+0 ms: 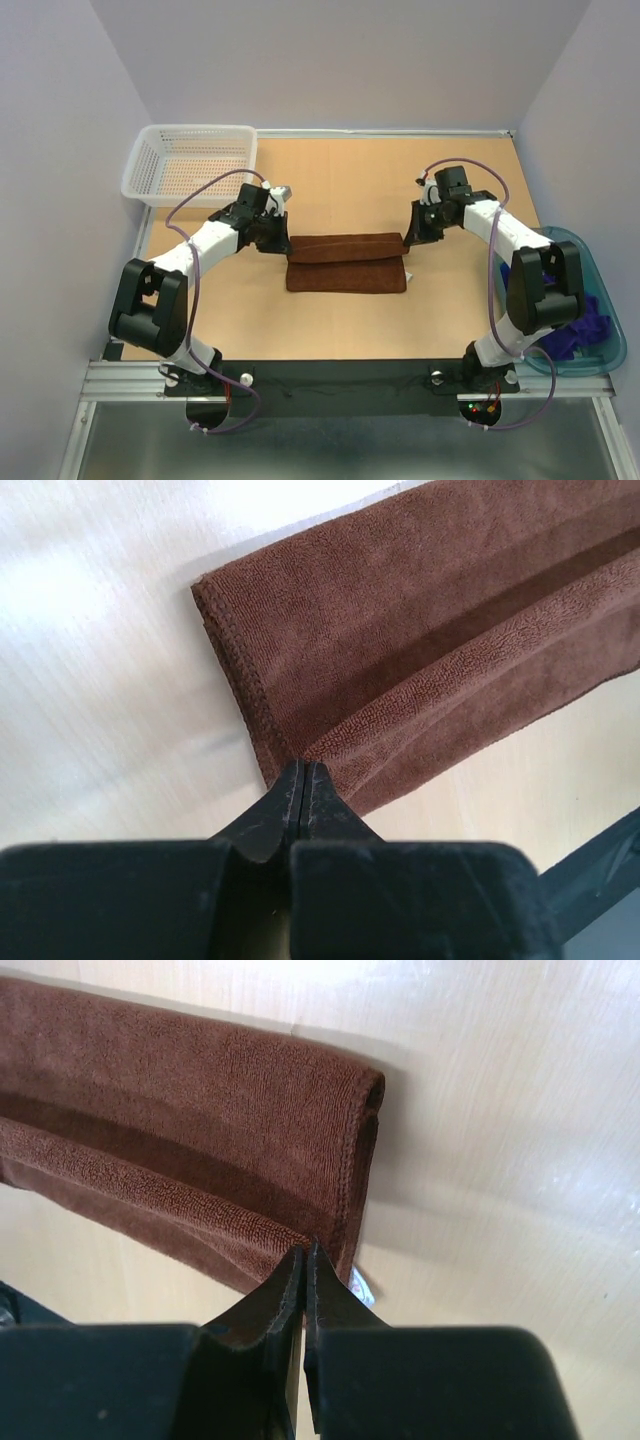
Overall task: Fold and stack the towels
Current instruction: Fold the towel
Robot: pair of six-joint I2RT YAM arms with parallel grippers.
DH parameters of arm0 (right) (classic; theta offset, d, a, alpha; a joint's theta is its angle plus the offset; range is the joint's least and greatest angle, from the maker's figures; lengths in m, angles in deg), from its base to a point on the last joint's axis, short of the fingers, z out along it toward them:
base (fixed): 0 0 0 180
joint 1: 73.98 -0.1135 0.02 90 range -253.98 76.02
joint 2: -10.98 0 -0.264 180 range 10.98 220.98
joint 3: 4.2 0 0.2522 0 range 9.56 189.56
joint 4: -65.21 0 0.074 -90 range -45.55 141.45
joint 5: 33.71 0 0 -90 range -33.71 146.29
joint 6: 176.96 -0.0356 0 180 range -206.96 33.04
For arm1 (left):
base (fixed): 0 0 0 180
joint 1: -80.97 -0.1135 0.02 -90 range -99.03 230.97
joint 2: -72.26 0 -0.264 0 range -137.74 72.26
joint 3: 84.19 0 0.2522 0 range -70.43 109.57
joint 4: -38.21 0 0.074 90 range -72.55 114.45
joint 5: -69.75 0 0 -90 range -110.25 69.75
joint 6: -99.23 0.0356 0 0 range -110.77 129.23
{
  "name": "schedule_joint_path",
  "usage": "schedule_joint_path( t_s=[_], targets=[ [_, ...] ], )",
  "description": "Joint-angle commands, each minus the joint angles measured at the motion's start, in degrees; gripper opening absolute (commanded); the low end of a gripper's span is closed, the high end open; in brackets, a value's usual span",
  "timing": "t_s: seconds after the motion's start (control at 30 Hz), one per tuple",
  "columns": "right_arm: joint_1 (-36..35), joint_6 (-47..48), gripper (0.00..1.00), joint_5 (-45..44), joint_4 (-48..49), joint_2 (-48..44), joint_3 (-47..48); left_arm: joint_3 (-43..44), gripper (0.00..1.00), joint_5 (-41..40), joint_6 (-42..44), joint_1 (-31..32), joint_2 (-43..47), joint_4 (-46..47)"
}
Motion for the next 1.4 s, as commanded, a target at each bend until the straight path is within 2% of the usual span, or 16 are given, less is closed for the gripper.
schedule_joint_path(
  t_s=[0.0,0.33,0.8,1.3,1.37],
  targets=[
    [0.31,-1.54,0.00,0.23,-0.26,-3.63,-2.14,-1.96,0.00,-1.97,-0.73,-0.10,3.31,-1.24],
    [0.22,-3.57,0.00,0.15,0.53,-3.98,-6.90,-3.19,0.00,-4.08,-0.90,-0.10,2.26,-1.24],
    [0.22,-5.59,0.00,-0.29,2.46,-3.71,-11.64,-3.98,0.00,-2.76,-2.40,0.25,-0.91,-2.55],
    [-0.39,-7.08,0.04,2.26,4.05,-4.33,-14.72,-6.09,0.00,-1.62,-5.47,0.69,0.41,-2.73],
    [-0.48,-7.26,0.06,3.31,4.22,-4.94,-14.90,-6.71,0.07,-1.62,-6.35,0.87,1.02,-2.38]
  ],
)
